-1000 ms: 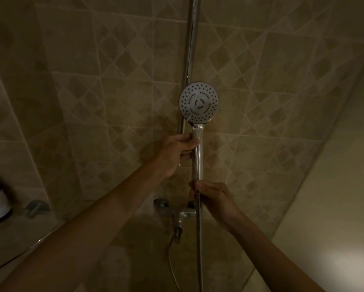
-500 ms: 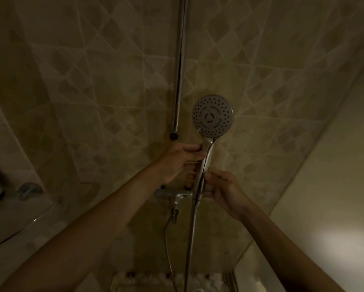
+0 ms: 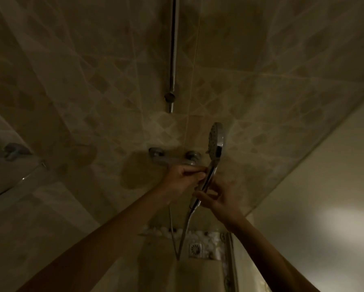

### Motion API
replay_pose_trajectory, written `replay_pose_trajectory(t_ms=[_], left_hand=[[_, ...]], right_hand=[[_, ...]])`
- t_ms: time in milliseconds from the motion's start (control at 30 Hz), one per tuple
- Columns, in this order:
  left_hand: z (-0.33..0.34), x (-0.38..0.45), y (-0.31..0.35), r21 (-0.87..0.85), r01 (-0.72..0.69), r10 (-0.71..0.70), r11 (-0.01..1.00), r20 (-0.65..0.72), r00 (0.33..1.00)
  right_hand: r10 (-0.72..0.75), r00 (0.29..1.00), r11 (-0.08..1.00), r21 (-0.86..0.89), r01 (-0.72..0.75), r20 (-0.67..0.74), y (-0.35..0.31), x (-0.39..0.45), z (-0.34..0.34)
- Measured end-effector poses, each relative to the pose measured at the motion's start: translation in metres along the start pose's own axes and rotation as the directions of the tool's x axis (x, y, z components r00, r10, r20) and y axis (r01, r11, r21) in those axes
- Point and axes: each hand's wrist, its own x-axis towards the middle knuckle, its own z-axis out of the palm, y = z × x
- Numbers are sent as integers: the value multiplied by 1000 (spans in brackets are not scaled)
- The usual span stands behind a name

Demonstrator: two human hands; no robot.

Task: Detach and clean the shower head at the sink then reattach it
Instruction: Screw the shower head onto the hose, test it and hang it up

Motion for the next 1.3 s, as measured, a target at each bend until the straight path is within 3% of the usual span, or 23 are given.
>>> replay_pose_trajectory(t_ms=[100, 167, 300, 400, 733, 900, 1067, 1300], left_hand=[[-3, 1, -33, 113, 49, -45, 992, -39, 998], [-12, 1, -54, 130, 100, -80, 986, -146, 986], [-42, 6, -91, -35, 201, -192, 979, -495, 848], [-56, 14, -108, -27, 259, -220, 965, -616, 756], [-71, 26, -143, -177, 268, -309, 947, -279, 909], [-78, 27, -146, -47, 282, -284, 958, -268, 920], [-84, 31, -145, 24, 283, -266, 959, -267, 926], [-86, 39, -137, 9, 290, -276, 957, -279, 920]], right_hand=[[42, 999, 998, -42, -42, 1, 27, -1, -4], [94, 996, 995, -16, -94, 1, 43, -3, -8], [147, 989, 989, 17, -146, -18, 62, -7, -17], [168, 985, 986, 19, -168, -25, 75, -8, -23], [255, 956, 965, 104, -242, -143, 98, -15, -29], [324, 910, 945, 125, -301, -257, 108, -18, -34], [412, 818, 909, 124, -397, -401, 122, -20, -40], [397, 681, 884, 57, -464, -615, 141, -29, -53]])
